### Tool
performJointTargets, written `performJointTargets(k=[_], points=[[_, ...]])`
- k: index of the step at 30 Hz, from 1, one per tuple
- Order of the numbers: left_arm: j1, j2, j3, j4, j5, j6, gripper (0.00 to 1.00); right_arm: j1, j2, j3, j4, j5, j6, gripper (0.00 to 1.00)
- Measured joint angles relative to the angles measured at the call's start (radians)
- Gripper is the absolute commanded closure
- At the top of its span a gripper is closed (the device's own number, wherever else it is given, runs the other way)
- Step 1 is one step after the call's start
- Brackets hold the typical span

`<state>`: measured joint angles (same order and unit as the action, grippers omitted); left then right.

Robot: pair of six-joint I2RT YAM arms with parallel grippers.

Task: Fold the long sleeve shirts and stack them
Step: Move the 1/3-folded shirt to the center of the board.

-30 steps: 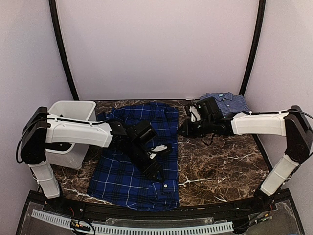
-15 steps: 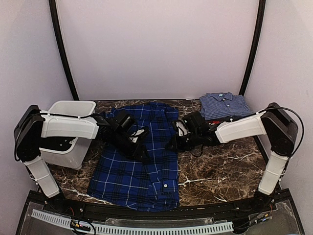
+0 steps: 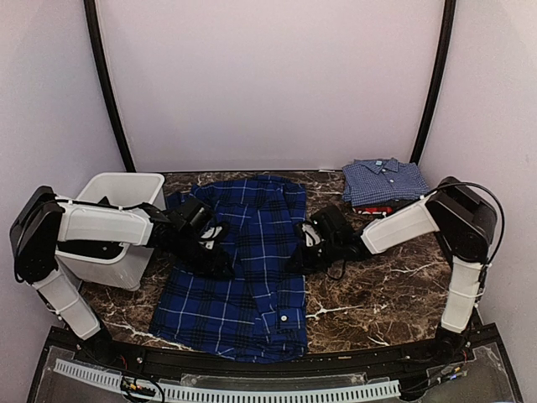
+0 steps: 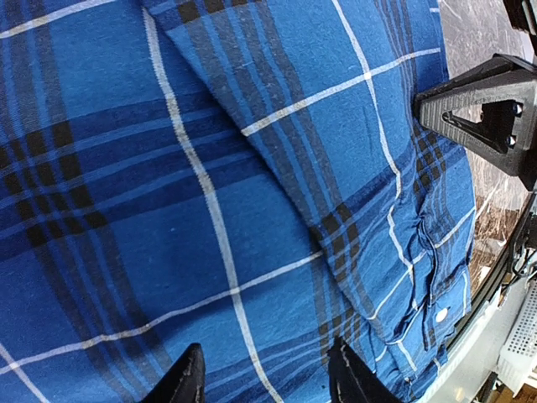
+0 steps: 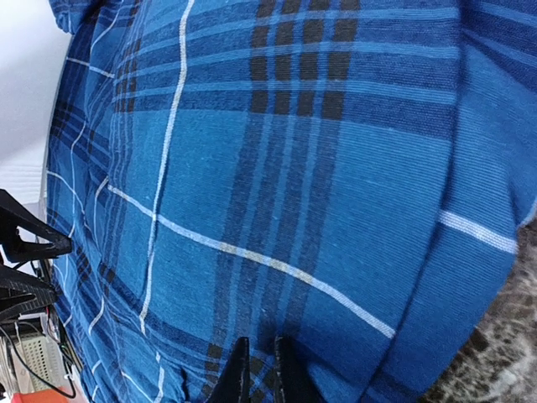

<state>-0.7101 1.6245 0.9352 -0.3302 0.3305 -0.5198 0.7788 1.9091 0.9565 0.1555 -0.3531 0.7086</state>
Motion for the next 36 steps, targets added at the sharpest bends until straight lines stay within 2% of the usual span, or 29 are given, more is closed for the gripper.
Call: performJointTargets(k=[4,8,12,16,24,36], points=[[0.001,-0.023,-0.015,0.0,-0.016,-0.007,0.51,0.0,-0.029,0.016,-0.058,0.019,-0.002,0.89],[0.001,-0.026,-0.018,0.0,-0.029,-0.009,0.52,0.0,-0.035,0.122,-0.104,0.031,-0.019,0.89],[0.002,-0.033,-0.018,-0.001,-0.051,-0.009,0.52,0.0,0.014,0.284,-0.089,0.018,-0.023,0.9],[0.008,-0.04,-0.018,-0.019,-0.105,-0.01,0.52,0.0,0.095,0.368,-0.05,-0.012,-0.017,0.9],[0.018,-0.025,-0.011,-0.07,-0.218,-0.022,0.55,-0.008,0.246,0.38,-0.033,-0.053,0.002,0.91],[-0.016,0.082,0.029,-0.043,-0.208,-0.078,0.56,-0.087,0.28,0.34,0.05,-0.084,0.014,0.91]])
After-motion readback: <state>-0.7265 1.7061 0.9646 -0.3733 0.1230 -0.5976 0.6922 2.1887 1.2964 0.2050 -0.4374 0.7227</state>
